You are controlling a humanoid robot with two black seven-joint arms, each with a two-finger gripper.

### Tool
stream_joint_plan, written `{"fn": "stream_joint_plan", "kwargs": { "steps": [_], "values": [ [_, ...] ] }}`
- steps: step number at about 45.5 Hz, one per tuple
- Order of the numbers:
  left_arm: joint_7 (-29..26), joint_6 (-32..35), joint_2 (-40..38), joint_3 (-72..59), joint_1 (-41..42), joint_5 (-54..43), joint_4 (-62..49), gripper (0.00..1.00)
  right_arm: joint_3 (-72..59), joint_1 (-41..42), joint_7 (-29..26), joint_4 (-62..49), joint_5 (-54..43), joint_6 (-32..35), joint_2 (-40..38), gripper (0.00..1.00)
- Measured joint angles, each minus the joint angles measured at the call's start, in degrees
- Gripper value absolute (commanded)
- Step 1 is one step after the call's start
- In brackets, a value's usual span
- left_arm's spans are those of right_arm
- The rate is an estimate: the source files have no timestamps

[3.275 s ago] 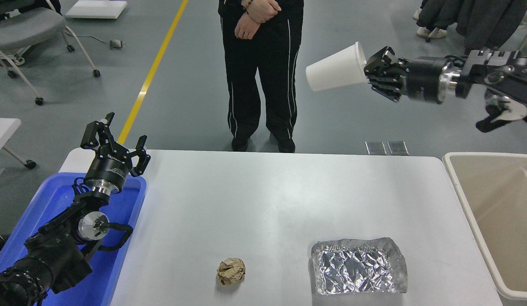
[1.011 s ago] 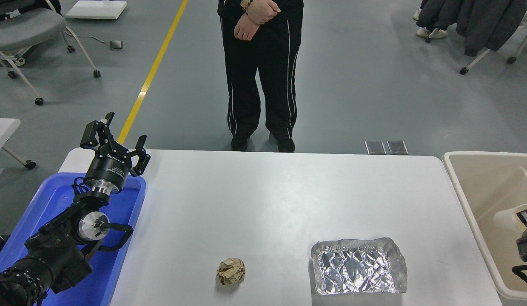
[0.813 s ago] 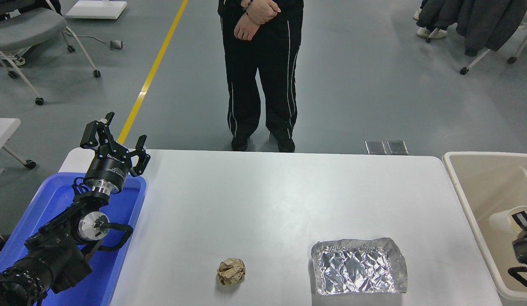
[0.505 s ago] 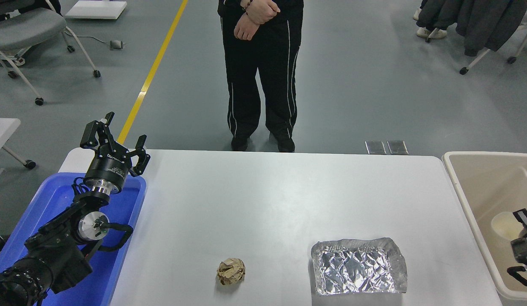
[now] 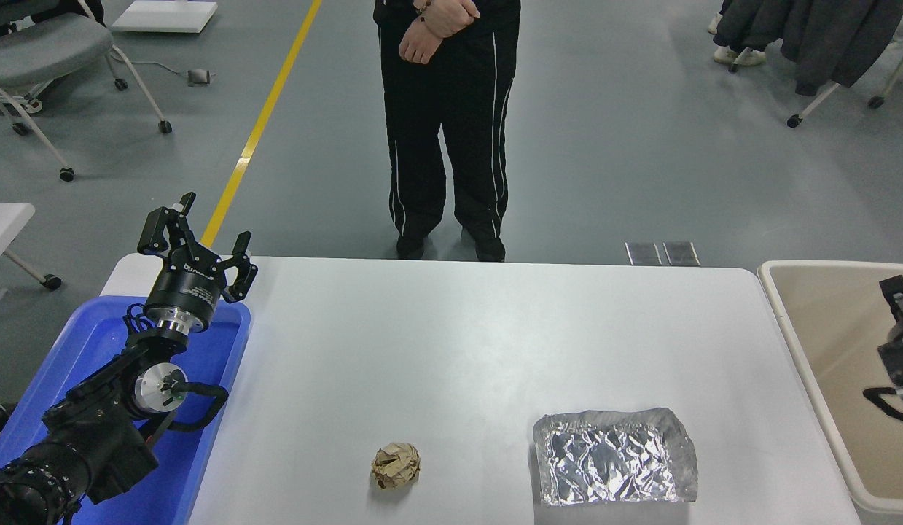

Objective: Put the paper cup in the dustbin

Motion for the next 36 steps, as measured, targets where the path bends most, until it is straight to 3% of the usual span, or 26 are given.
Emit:
{"fn": "stream_joint_plan", "kwargs": {
  "steps": [19,28,36],
  "values": [
    [0.0,0.0,0.0,0.0,0.0,0.0,0.0,1.0,25.3,10.5,0.0,25.3,0.0,0.1,-11.7,0.99],
    [0.0,0.0,0.0,0.0,0.0,0.0,0.0,1.0,38.2,8.2,0.0,36.9,0.1,0.5,-13.1,0.99],
    [0.0,0.0,0.0,0.0,0.0,0.0,0.0,1.0,48.1,1.3,0.0,45.4,0.1,3.0,-10.9,0.99]
  ]
}}
